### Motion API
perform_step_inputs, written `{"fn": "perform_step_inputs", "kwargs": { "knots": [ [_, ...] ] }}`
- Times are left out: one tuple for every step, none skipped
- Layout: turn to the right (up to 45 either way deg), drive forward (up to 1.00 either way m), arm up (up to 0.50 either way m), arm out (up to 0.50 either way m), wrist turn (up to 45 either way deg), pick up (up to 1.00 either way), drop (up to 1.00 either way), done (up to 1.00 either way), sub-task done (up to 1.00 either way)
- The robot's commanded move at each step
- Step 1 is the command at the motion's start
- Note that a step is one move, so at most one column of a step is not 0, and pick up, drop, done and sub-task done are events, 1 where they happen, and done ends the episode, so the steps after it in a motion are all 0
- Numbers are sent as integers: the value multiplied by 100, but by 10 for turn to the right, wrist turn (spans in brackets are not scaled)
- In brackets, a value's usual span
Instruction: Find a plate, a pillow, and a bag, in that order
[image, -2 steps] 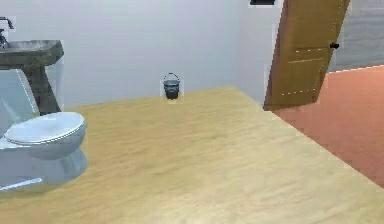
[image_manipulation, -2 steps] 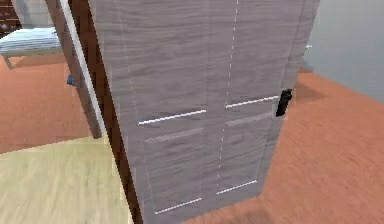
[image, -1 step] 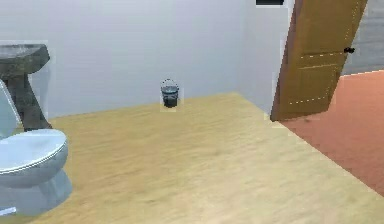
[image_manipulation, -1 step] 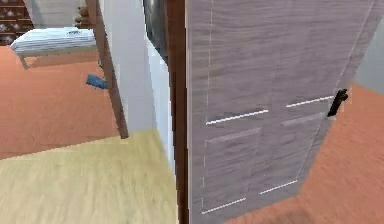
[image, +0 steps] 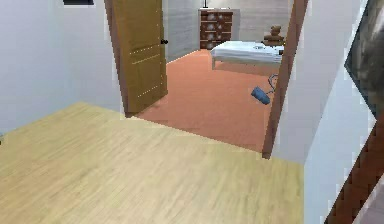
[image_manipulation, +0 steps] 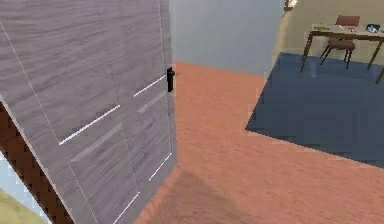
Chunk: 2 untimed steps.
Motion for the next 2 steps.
{"fn": "perform_step_inputs", "kwargs": {
  "knots": [
    [0,50,0,0,0,0,0,0,0],
    [30,0,0,0,0,0,0,0,0]
  ]
}}
